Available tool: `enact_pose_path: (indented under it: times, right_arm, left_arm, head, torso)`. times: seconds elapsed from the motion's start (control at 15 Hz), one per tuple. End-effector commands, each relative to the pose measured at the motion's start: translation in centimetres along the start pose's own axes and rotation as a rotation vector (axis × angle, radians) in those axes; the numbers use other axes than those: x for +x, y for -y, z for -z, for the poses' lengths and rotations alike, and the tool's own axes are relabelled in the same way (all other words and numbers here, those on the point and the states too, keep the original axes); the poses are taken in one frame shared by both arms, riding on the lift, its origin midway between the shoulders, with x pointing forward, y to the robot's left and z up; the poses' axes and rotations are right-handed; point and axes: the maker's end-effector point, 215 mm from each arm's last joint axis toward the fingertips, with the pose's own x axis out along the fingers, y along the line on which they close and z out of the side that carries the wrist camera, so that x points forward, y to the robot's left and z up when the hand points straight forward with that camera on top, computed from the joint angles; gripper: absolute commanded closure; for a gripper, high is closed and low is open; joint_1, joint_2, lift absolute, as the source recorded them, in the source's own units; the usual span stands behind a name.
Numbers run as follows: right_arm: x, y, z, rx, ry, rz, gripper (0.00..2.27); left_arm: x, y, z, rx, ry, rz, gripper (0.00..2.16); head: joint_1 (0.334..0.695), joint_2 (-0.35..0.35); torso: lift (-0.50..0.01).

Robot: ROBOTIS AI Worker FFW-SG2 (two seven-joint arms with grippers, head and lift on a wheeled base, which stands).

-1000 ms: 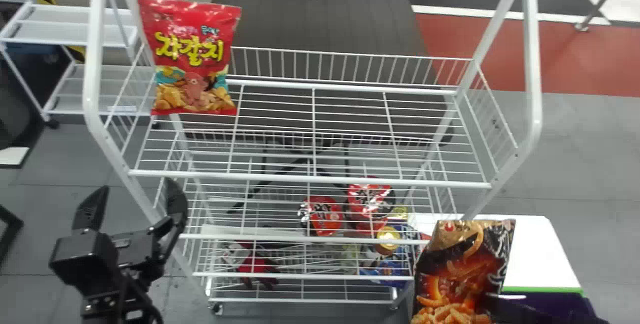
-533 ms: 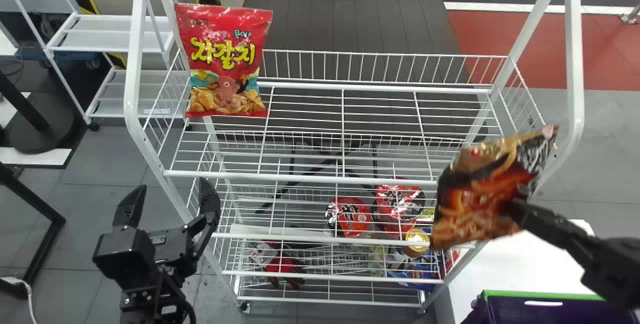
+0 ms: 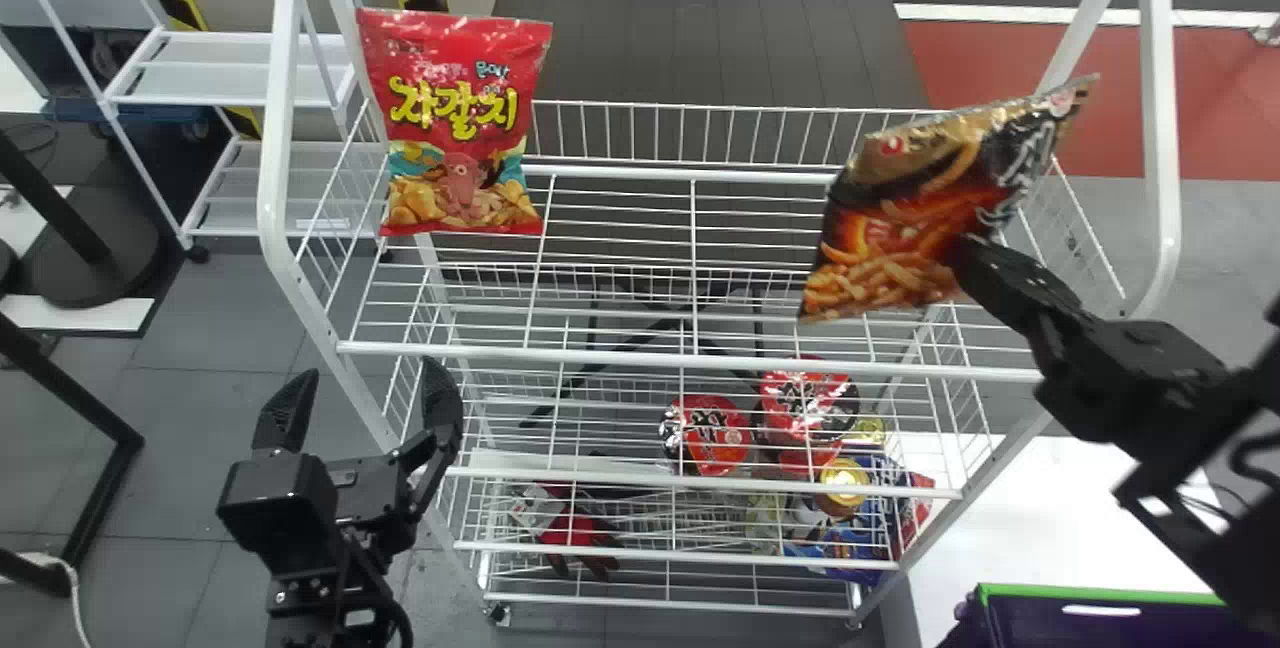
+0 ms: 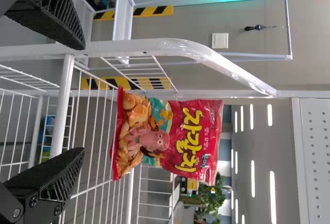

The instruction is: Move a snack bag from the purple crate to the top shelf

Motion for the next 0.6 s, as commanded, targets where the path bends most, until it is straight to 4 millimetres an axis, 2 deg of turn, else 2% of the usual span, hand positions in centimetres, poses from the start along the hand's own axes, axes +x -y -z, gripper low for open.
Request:
enact_pose_path:
  times: [0.0, 0.13, 0.33, 0.4, 0.53]
  right_arm:
    - [3.7, -2.5, -0.6, -0.011, 0.037, -0.043, 2.12]
    - [6.3, -4.7, -0.4, -0.003, 0.031, -0.076, 2.12]
    - [11.1, -8.2, 1.7, 0.009, -0.021, -0.100, 2.12]
    - [12.5, -8.9, 2.5, 0.021, -0.037, -0.106, 2.12]
    - [15.5, -9.5, 2.6, 0.030, -0.024, -0.101, 2.12]
  left_arm:
    - [-0.1, 0.1, 0.1, 0.001, -0.002, 0.001, 0.12]
    - [-0.1, 0.0, 0.1, 0.003, -0.002, 0.001, 0.12]
    - [-0.2, 0.0, 0.1, 0.001, -0.002, 0.000, 0.12]
    - [-0.2, 0.0, 0.2, 0.002, -0.004, 0.000, 0.12]
    - [-0.2, 0.0, 0.3, 0.004, -0.005, 0.003, 0.12]
  head:
    - [0.695, 0.039]
    - [0.695, 0.062]
    - [0.695, 0.120]
    - [0.695, 0.135]
    - [0.695, 0.165]
  torso:
    - [0.001]
    - [0.001]
    - [0.001]
    - [0.001]
    - [0.001]
